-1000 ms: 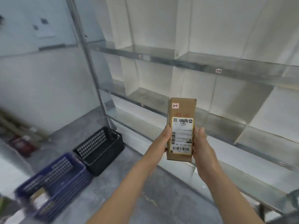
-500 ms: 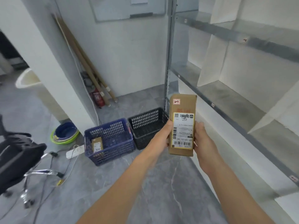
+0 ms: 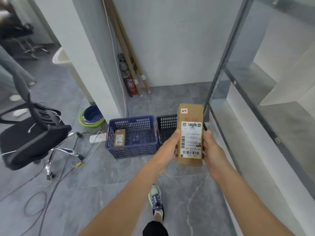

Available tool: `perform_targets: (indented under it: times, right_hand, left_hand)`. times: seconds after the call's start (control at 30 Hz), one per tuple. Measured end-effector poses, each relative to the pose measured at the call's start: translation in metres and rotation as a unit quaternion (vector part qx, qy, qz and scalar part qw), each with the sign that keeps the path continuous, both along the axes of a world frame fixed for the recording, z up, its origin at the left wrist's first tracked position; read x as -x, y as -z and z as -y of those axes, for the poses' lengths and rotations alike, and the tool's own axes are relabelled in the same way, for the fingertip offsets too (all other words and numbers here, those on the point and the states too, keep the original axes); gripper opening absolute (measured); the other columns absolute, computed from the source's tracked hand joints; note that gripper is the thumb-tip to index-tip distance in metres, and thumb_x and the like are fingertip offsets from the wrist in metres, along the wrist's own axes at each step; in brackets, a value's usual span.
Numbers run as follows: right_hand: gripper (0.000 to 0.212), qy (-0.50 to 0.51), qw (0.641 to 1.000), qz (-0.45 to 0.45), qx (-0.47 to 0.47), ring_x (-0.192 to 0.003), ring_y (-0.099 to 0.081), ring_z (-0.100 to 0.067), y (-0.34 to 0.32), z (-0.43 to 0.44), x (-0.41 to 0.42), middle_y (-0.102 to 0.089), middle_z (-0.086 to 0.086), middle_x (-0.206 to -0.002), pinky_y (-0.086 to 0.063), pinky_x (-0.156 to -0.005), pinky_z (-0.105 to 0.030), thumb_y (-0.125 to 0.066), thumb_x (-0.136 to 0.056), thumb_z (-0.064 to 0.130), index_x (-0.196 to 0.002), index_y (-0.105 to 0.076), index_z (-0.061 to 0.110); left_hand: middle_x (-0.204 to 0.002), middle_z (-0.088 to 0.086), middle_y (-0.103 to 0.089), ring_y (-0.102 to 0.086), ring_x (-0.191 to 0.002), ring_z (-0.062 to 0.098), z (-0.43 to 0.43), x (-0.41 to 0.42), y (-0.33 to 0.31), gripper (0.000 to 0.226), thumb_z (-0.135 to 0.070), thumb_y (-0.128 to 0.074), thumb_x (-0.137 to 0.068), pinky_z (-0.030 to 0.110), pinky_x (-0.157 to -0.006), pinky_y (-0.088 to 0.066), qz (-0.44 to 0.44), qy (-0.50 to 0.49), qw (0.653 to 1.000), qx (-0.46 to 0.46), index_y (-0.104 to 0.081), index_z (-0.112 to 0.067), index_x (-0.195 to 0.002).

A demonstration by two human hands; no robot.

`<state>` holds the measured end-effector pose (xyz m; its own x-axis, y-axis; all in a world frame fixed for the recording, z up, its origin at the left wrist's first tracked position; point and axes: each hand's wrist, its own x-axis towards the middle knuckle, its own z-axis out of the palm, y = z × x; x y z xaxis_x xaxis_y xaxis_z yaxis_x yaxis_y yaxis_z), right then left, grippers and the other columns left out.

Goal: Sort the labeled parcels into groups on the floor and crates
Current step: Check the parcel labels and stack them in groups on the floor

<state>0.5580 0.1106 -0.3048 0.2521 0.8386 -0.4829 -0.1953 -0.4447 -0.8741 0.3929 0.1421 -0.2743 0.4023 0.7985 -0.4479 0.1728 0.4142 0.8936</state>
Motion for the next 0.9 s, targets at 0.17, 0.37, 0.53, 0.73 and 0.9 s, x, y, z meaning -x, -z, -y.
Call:
perform_targets:
  times: [0.17, 0.37, 0.53, 0.73, 0.9]
  right_hand:
    - [0.053, -0.019, 0.999, 0.000, 0.035, -0.121, -0.065, -0.008, 0.029, -0.094, 0.006, -0.074, 0.014, -0.124, -0.044, -0.115, -0.046, -0.035, -0.102, 0.071, -0.130, -0.069, 0.042]
    - [0.053, -0.027, 0.995, -0.013, 0.097, -0.121, -0.064, -0.009, 0.053, -0.189, 0.013, -0.072, 0.010, -0.130, -0.045, -0.109, -0.041, -0.034, -0.104, 0.067, -0.133, -0.067, 0.037]
    - [0.044, -0.024, 0.991, -0.029, 0.127, -0.107, -0.067, -0.004, 0.075, -0.251, 0.010, -0.075, 0.013, -0.114, -0.047, -0.096, -0.032, -0.034, -0.108, 0.059, -0.117, -0.070, 0.037]
    - [0.044, -0.022, 0.983, -0.036, 0.179, -0.112, -0.069, -0.013, 0.116, -0.327, -0.010, -0.077, 0.007, -0.117, -0.049, -0.107, -0.041, -0.041, -0.104, 0.065, -0.115, -0.073, 0.036]
    - [0.039, -0.054, 0.976, -0.053, 0.203, -0.107, -0.067, -0.007, 0.157, -0.379, -0.036, -0.075, 0.012, -0.114, -0.049, -0.100, -0.036, -0.039, -0.106, 0.062, -0.110, -0.070, 0.039]
  left_hand:
    - [-0.105, -0.030, -0.069, -0.065, -0.095, -0.013, -0.091, 0.008, 0.034, 0.049, -0.063, -0.029, -0.105, 0.019, -0.079, -0.047, -0.012, -0.024, 0.999, 0.030, -0.054, -0.043, -0.143]
    - [-0.109, -0.022, -0.065, -0.061, -0.107, 0.003, -0.189, 0.012, 0.068, 0.047, -0.063, -0.030, -0.105, 0.038, -0.105, -0.045, -0.025, -0.045, 0.993, 0.111, -0.054, -0.039, -0.137]
    - [-0.100, -0.026, -0.068, -0.062, -0.094, -0.008, -0.254, 0.010, 0.089, 0.033, -0.060, -0.032, -0.106, 0.022, -0.080, -0.049, -0.032, -0.049, 0.989, 0.138, -0.059, -0.047, -0.120]
    - [-0.106, -0.027, -0.070, -0.064, -0.099, -0.007, -0.320, -0.010, 0.134, 0.048, -0.065, -0.031, -0.104, 0.024, -0.082, -0.047, -0.049, -0.055, 0.983, 0.168, -0.056, -0.043, -0.139]
    - [-0.092, -0.022, -0.072, -0.065, -0.091, -0.003, -0.375, -0.041, 0.167, 0.035, -0.059, -0.034, -0.106, 0.024, -0.075, -0.048, -0.076, -0.091, 0.971, 0.208, -0.064, -0.042, -0.106]
